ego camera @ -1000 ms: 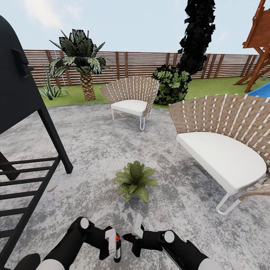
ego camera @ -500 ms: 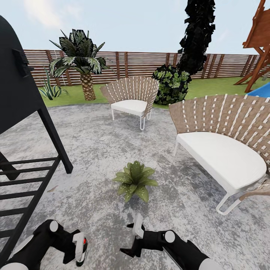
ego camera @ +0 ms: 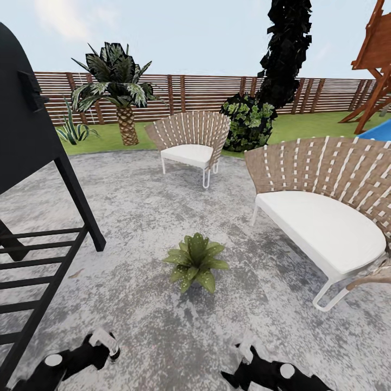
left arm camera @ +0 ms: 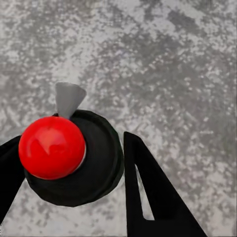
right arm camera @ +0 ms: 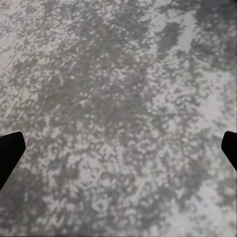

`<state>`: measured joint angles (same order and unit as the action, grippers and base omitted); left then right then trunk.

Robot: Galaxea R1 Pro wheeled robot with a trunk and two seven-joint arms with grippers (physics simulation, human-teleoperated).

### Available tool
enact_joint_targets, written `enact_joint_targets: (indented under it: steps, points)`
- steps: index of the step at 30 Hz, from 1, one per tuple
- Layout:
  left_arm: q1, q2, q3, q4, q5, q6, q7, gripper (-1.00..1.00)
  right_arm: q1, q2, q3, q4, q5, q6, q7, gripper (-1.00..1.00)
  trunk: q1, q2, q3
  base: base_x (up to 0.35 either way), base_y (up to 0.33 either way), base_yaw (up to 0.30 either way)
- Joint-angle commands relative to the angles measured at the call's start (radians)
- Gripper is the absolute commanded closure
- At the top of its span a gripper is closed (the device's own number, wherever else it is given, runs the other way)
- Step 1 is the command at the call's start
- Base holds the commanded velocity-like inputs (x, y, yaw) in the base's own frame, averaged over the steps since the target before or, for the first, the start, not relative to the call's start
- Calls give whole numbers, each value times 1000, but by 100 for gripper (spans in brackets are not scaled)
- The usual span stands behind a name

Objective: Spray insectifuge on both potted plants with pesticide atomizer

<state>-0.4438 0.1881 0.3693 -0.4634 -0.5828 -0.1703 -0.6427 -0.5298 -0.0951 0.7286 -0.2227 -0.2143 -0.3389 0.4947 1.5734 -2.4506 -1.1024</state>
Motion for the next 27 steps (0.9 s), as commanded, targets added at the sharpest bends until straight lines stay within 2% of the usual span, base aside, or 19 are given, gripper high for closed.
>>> enact_joint_targets:
  steps: [1,2,3,5,7,9,11,14,19,27]
  points:
    - [-1,-8,12,63,42,-64,100,100,-1,1,7,59,-62,-34,-36,-100,0,0,-1,0,0,0]
    - [-1,-11,12,109,73,-101,167,100,-1,2,7,94,-93,-46,-68,-100,0,0,-1,0,0,0]
    - [0,-14,13,185,109,-155,261,100,0,2,8,139,-145,-58,-123,-100,0,0,-1,0,0,0]
    - [2,-17,15,299,148,-269,396,100,5,3,8,179,-246,-69,-222,-100,0,0,-1,0,0,0]
    - [31,-18,15,358,193,-350,487,100,27,3,8,190,-323,-86,-323,-100,0,0,-1,0,0,0]
    - [64,-25,15,373,249,-379,536,100,64,5,8,192,-366,-134,-430,-100,0,0,-1,0,0,0]
    - [78,-33,14,380,297,-387,555,100,98,12,8,192,-388,-212,-530,-100,0,0,-1,0,0,0]
    - [86,-39,14,384,322,-391,562,100,114,23,8,191,-398,-260,-594,-100,0,0,-1,0,0,0]
    - [88,-42,14,385,327,-391,563,100,118,45,8,189,-401,-271,-610,-100,0,0,-1,0,0,0]
    - [89,-43,13,387,324,-391,563,100,119,50,9,194,-392,-271,-609,-100,0,0,-1,0,0,0]
